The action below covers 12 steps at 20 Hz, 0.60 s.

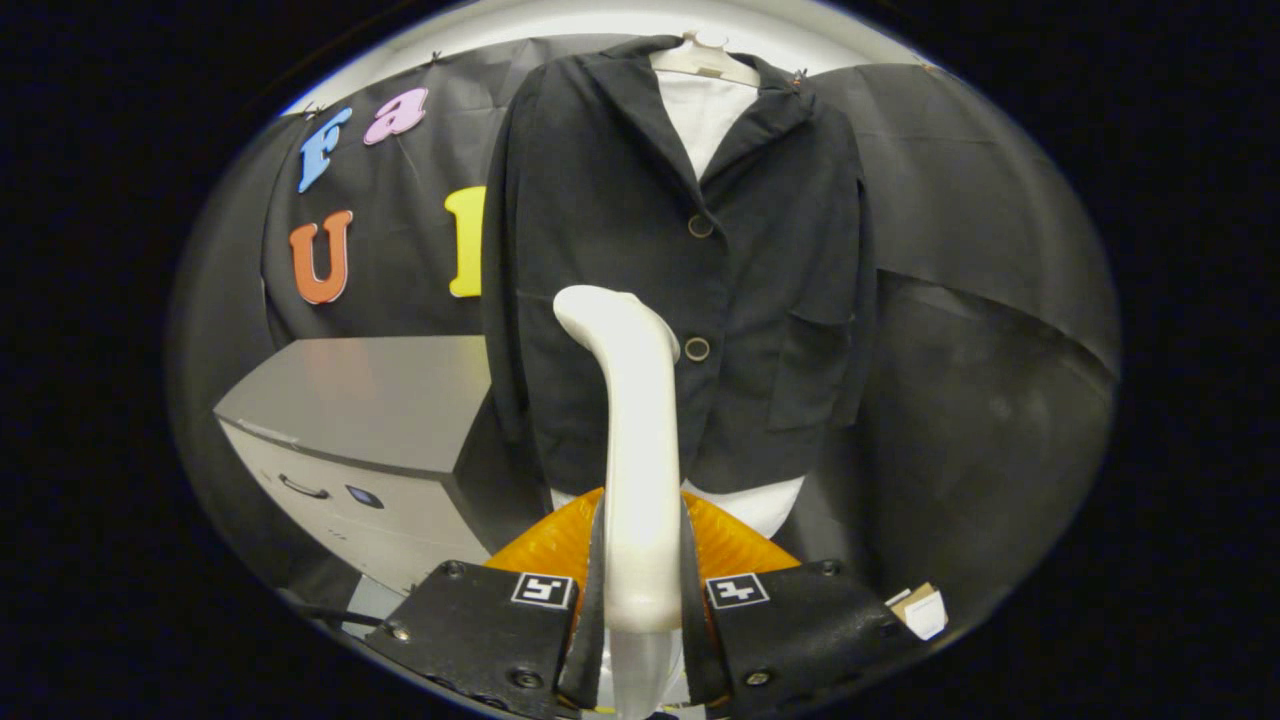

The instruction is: Iron the clothes twice with a garment steamer, once on the left side and once on the right side.

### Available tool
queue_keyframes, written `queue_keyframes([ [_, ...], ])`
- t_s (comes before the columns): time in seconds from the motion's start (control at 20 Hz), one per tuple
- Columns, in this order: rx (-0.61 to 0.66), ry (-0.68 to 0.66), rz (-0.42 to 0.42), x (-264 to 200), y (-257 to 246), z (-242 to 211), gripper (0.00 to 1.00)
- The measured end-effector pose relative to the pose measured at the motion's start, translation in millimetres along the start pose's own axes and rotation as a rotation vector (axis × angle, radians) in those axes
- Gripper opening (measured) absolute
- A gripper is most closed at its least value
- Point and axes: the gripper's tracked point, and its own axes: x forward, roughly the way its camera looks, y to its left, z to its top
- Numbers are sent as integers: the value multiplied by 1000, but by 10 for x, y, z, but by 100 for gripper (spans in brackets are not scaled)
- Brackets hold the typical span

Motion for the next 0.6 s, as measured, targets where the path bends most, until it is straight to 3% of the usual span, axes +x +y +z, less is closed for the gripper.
queue_keyframes([
  [0.6, -19, 133, -13, 192, -111, -698, 35],
])
